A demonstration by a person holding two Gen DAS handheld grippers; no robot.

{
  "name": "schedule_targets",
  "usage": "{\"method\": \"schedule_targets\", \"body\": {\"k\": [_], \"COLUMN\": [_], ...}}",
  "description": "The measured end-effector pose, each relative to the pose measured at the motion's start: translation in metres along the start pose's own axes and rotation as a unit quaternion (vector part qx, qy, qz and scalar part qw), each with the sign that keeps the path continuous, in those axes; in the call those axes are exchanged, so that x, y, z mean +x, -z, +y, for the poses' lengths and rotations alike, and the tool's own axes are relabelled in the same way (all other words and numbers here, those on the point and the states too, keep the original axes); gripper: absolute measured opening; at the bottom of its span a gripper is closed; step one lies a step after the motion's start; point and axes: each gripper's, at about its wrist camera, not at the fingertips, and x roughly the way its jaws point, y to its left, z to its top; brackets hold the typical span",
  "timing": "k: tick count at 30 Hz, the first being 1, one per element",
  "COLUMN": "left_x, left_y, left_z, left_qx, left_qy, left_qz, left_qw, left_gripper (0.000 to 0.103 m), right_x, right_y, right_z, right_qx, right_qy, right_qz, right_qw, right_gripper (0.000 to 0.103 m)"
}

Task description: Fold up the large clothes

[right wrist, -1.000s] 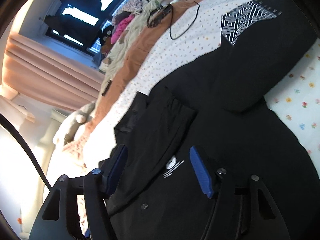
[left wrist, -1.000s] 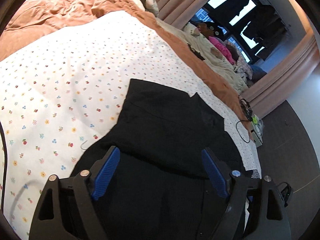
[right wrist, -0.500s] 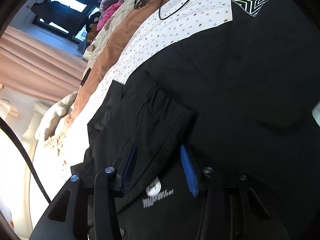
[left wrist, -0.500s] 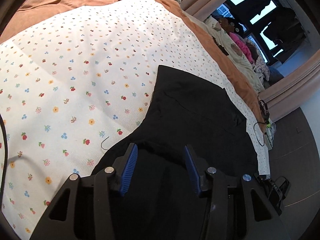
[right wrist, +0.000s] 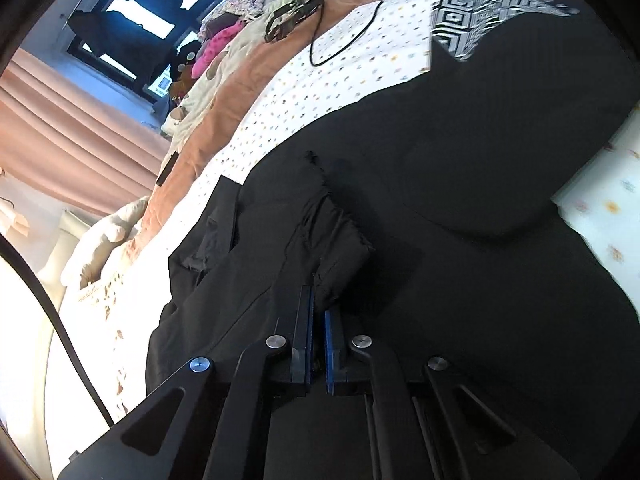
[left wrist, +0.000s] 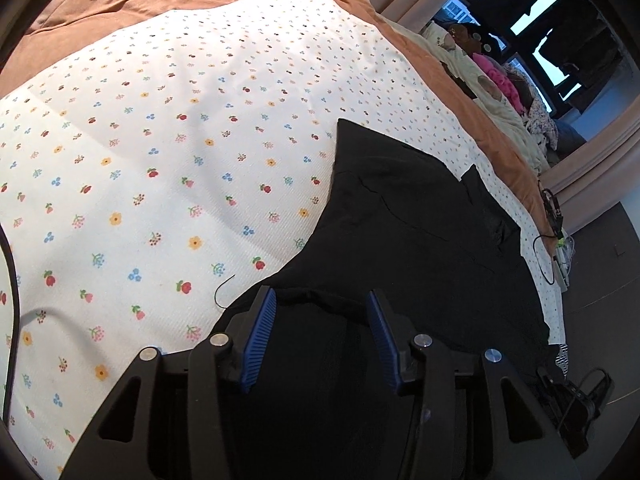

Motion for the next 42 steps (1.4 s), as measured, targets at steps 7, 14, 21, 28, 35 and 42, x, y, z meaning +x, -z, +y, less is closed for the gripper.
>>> {"method": "schedule_targets", "body": {"k": [7, 14, 21, 28, 35, 42], "left_x": [0.002, 0.004, -0.025, -0.06, -0.082, -0.081], "left_y": [0.0, -0.002, -0.007, 0.0, 0.016, 0.03], "left_z": [0.001, -0.001, -0.004, -0.032, -0.059, -0.08], "left_qx": [0.007, 0.008, -0.013, 0.012, 0.053, 0.081], "left_qy": [-0.011, -0.02, 0.018, 0.056, 0.07, 0.076], "left_qz": [0.002, 0.007, -0.01, -0.028, -0.038, -0.031], "left_qw": [0.9999, 0.9997, 0.9997, 0.9979, 0.9954, 0.9934], "left_gripper": [0.043, 0.043, 0.043, 0.063, 0.074, 0.074], "right_x": [-0.014, -0.007, -0.032, -0.098, -0.152, -0.178], "right_y": [0.014, -0.004, -0.018, -0.031, -0.052, -0.063], "right_z": [-0.007, -0.007, -0.024, -0.032, -0.055, -0.096], "right_qx": [0.024, 0.036, 0.092, 0.071, 0.059, 0.086], "right_qy": [0.017, 0.034, -0.01, 0.004, 0.036, 0.049], "right_qz": [0.013, 0.038, 0.048, -0.017, -0.087, -0.123], "right_qw": [0.999, 0.998, 0.995, 0.997, 0.994, 0.988], "right_gripper": [0.001, 0.002, 0.057, 0.074, 0.073, 0.069]}}
